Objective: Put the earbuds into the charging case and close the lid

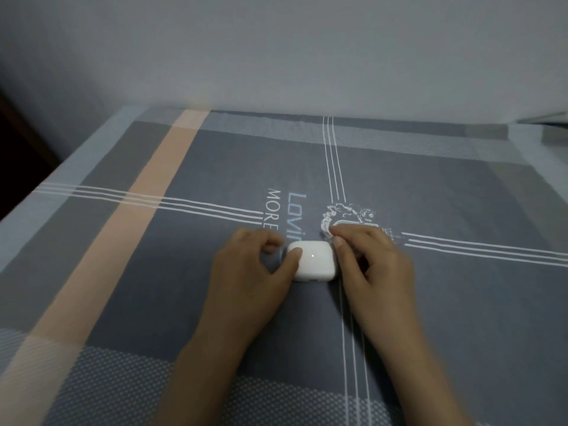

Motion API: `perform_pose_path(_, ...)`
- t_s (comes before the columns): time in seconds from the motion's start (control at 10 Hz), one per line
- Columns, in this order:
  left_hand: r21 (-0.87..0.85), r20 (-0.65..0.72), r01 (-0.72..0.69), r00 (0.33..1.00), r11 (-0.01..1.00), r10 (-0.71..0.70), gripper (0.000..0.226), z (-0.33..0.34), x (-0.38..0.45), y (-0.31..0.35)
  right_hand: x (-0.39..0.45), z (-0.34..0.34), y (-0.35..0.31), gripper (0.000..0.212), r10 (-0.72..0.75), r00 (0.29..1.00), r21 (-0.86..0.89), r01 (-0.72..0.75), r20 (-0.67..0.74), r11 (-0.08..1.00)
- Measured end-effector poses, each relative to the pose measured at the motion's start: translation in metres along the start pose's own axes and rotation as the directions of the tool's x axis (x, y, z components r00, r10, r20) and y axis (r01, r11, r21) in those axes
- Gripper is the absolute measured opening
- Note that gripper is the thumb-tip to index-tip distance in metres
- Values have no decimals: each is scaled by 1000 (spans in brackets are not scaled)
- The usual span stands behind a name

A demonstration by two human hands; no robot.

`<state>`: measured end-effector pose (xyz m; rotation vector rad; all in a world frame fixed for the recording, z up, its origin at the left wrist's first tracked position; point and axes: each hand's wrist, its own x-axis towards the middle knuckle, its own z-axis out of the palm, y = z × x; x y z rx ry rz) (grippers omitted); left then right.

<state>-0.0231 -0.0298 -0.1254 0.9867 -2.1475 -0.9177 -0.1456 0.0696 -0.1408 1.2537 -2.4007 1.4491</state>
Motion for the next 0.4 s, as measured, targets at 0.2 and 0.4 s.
perform_pose_path(0.2, -16, -93, 148, 984, 989, -149, 9, 10, 2, -10, -2, 6, 12, 12, 162, 977, -165, -184, -141, 969)
perform_pose_path(0.4, 56, 228, 266, 935, 962, -271, 30, 1, -23, -5, -27, -18, 3, 23, 236, 965, -121, -222, 113, 967)
